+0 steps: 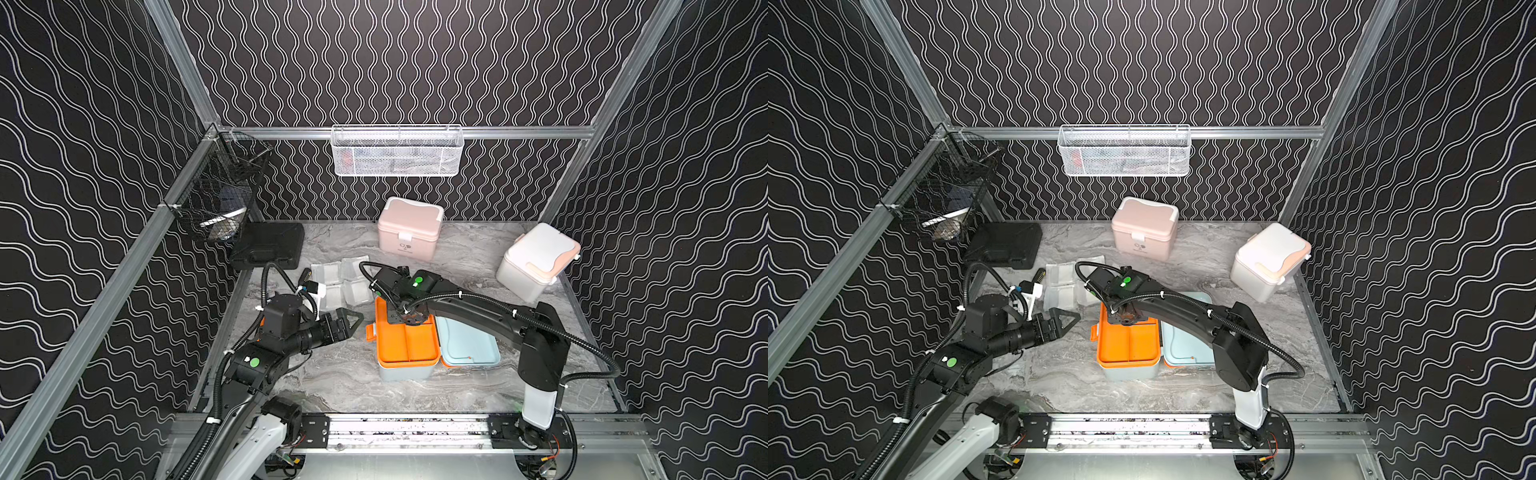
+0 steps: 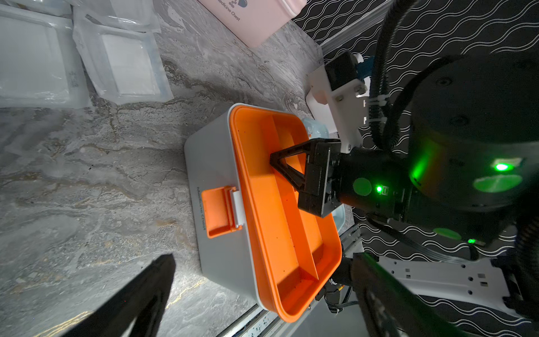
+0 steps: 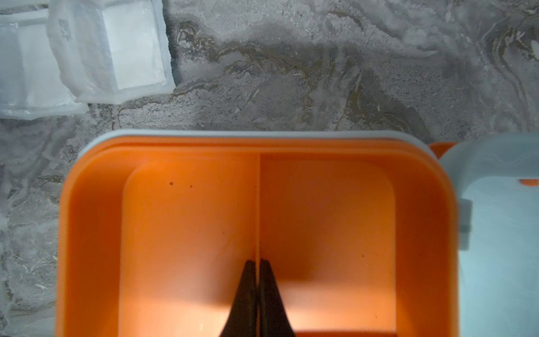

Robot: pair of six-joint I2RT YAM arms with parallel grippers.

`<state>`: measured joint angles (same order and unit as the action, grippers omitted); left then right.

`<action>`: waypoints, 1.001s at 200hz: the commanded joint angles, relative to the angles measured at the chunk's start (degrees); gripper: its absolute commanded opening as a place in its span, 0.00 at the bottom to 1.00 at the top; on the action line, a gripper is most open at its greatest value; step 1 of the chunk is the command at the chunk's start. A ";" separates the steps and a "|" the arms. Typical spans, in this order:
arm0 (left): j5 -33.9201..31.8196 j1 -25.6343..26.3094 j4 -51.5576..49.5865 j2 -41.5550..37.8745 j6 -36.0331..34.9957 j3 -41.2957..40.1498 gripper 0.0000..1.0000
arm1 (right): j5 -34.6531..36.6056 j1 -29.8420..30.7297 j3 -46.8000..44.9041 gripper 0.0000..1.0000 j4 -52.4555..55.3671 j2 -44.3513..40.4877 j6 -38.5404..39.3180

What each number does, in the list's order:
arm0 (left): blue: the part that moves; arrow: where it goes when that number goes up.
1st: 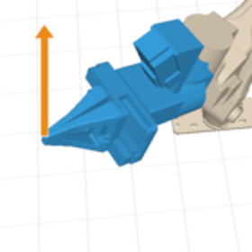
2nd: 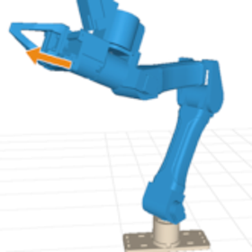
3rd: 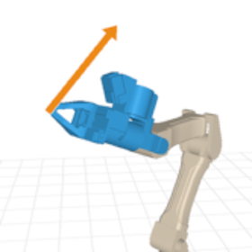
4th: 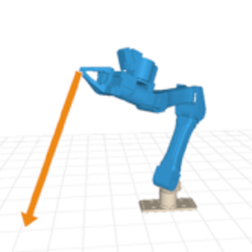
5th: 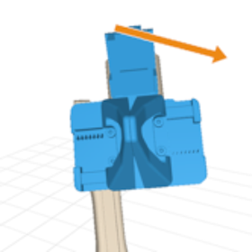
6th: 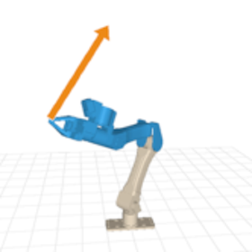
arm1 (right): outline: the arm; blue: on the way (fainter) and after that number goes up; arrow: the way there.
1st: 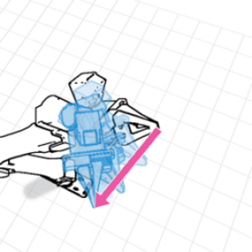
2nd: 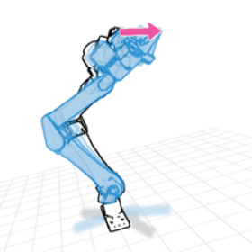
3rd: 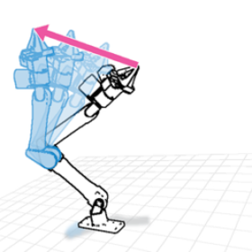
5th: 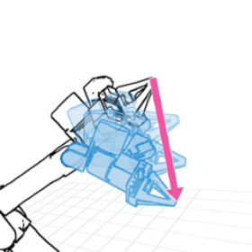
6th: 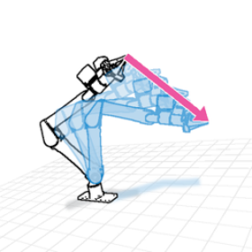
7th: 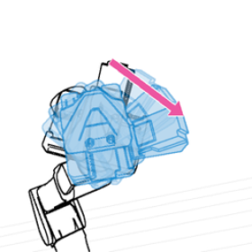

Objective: Open first aid kits and take out gauze
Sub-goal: Close the lid of the first aid kit.

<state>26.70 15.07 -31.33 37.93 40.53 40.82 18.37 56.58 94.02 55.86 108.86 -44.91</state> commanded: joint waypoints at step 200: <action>0.37 -0.08 1.19 0.75 0.74 0.31 0.99 | 6.37 2.57 -6.27 0.00 -8.48 -1.12 1.88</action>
<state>26.74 15.07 -31.24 38.76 40.77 40.86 24.77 59.16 88.51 48.49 106.65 -42.44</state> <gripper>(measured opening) 0.988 0.050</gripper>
